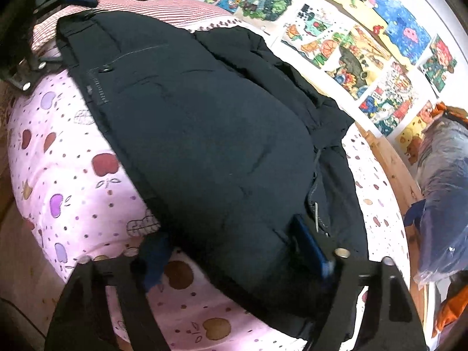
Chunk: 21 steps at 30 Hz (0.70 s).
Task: Fold large clothes
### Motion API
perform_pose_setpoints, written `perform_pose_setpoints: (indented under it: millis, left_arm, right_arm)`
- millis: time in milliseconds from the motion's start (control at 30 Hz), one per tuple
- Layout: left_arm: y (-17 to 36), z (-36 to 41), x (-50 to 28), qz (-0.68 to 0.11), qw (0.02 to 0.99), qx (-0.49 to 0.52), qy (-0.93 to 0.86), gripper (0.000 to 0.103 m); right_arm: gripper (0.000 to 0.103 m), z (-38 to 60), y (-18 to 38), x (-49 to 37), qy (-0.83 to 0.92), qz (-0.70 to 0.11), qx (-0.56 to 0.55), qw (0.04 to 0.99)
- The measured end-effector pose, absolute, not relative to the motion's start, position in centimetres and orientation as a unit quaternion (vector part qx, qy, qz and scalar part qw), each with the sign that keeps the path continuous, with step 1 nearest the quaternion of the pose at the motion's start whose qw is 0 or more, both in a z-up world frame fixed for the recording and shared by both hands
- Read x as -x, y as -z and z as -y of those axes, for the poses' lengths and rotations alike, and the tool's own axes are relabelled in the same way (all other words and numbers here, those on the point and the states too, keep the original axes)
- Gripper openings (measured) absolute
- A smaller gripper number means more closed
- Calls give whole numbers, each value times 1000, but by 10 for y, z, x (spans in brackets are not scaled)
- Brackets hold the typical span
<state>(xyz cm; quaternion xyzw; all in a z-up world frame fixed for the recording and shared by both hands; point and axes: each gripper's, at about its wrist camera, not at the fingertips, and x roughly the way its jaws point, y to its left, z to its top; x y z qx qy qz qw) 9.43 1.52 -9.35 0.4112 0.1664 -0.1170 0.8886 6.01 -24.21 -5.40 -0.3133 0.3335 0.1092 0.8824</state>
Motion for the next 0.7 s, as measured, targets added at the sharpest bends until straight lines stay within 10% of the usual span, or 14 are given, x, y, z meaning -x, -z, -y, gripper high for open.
perform_pose_setpoints:
  millis: [167, 567, 700]
  left_arm:
    - [90, -14, -100, -164, 888, -416, 104, 84]
    - [45, -10, -118, -115, 908, -385, 114, 37]
    - [26, -6, -129, -106, 917, -366, 116, 25]
  right_arm:
    - [43, 244, 44, -61, -94, -311, 324, 888]
    - [41, 241, 1, -76, -57, -230, 336, 912]
    - [18, 237, -13, -85, -64, -218, 334, 915]
